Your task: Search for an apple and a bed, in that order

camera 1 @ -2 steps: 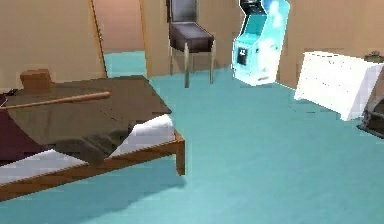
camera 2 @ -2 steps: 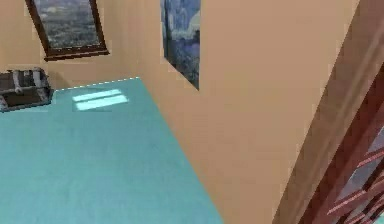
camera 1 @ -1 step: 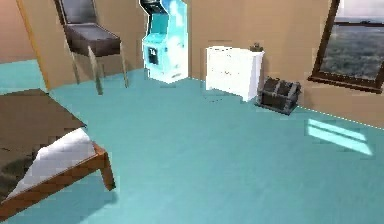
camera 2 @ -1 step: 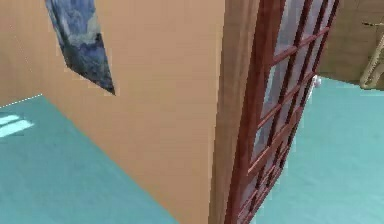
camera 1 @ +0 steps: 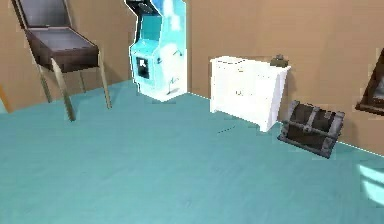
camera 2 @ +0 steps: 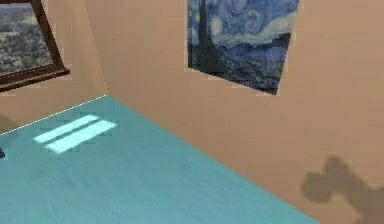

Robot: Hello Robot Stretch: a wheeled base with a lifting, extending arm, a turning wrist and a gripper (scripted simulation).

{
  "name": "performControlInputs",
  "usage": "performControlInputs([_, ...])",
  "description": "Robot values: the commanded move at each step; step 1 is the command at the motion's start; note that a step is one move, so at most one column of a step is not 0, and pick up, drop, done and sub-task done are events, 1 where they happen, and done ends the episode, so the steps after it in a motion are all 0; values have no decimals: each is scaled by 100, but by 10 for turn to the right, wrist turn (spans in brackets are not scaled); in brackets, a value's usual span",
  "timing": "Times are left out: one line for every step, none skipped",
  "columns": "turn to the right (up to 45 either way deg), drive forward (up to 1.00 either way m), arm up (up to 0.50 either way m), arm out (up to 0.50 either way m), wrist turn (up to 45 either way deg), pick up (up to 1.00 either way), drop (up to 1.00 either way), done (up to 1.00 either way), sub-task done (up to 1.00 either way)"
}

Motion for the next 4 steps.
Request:
performControlInputs([90, 0, 0, 0, 0, 0, 0, 0, 0])
performControlInputs([0, 10, 0, 0, 0, 0, 0, 0, 0])
performControlInputs([-180, 0, 0, 0, 0, 0, 0, 0, 0])
performControlInputs([0, 60, 0, 0, 0, 0, 0, 0, 0])
